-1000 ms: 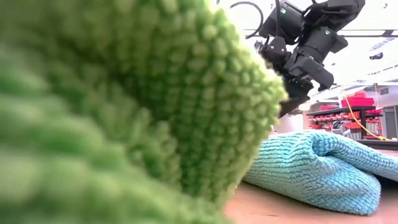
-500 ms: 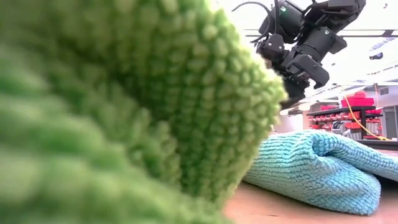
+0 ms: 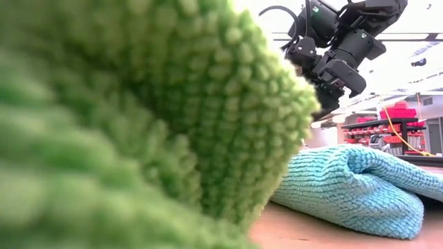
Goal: Fold microfiber towels
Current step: Fold the pink towel
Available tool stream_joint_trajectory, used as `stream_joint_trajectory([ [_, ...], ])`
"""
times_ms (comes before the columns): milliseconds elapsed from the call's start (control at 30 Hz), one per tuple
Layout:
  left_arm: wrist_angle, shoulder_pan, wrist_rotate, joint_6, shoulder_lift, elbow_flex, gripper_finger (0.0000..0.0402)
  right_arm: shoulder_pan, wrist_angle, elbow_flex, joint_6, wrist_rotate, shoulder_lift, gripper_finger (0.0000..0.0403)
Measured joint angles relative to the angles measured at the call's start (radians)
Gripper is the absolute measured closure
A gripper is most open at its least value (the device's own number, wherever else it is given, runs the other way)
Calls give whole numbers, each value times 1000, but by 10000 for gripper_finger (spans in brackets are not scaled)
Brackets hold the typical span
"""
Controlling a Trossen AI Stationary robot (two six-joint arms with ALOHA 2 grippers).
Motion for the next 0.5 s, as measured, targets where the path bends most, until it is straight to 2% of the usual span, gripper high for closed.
stream_joint_trajectory([
  [133,0,-1,2,0,0,0,335,0,2,0,-3,0,0,266],
  [300,1,-1,1,17,-1,0,392,0,3,0,-6,0,0,266],
  [500,-7,-6,2,5,-17,0,396,0,2,0,2,0,0,266],
])
